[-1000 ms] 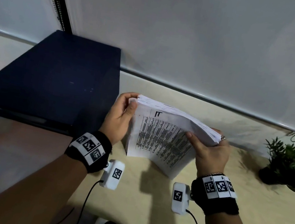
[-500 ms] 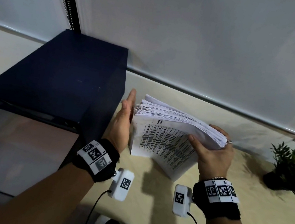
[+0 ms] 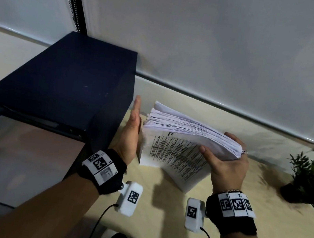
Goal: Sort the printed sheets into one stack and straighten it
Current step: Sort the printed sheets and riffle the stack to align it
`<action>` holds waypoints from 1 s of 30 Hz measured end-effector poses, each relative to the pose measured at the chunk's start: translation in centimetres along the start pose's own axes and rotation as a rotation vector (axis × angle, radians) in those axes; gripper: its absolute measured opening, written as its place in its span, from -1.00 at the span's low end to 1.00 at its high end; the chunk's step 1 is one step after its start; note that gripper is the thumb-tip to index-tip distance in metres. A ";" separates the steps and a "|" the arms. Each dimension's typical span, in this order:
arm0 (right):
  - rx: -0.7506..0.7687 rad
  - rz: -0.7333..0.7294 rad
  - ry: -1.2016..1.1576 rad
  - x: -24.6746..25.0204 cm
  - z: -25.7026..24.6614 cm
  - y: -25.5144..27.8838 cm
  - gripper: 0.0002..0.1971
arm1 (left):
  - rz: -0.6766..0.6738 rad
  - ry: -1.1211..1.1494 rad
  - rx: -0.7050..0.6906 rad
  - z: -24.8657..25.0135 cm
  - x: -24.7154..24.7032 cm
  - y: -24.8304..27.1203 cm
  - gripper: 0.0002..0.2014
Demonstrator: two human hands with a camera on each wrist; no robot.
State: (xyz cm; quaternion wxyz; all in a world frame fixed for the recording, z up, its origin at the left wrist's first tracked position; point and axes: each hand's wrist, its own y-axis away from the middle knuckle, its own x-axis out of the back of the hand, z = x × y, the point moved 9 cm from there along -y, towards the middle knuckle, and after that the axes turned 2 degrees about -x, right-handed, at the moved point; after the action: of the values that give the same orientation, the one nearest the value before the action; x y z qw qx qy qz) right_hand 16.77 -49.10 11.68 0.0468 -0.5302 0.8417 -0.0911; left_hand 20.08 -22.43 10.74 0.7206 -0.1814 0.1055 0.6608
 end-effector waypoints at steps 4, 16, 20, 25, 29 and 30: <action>0.006 -0.013 -0.027 -0.2 -0.3 0.2 -0.30 | -0.020 -0.073 -0.036 0.4 -0.3 -0.7 0.21; -0.026 -0.034 0.028 0.0 0.9 0.2 -0.33 | 0.065 0.088 0.206 -2.7 -0.1 -1.2 -0.08; -0.034 -0.047 0.043 -0.2 1.4 0.1 -0.38 | 0.136 -0.034 0.291 -3.9 0.5 -0.4 -0.26; -0.057 -0.036 0.076 -0.3 2.2 0.3 -0.61 | 0.093 -0.074 0.251 -2.7 -1.3 0.1 -0.40; -0.070 0.003 0.036 -0.5 1.7 0.2 -0.74 | 0.159 -0.058 0.247 -1.9 -1.9 0.3 -0.40; -0.066 0.005 0.013 -0.5 1.4 0.1 -0.76 | 0.175 -0.067 0.227 -1.4 -1.9 0.4 -0.38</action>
State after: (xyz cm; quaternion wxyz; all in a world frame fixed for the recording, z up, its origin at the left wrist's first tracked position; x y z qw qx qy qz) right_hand 17.11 -48.74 10.32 0.0239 -0.5285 0.8460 -0.0669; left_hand 19.59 -24.74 10.16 0.6791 -0.0668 0.1709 0.7107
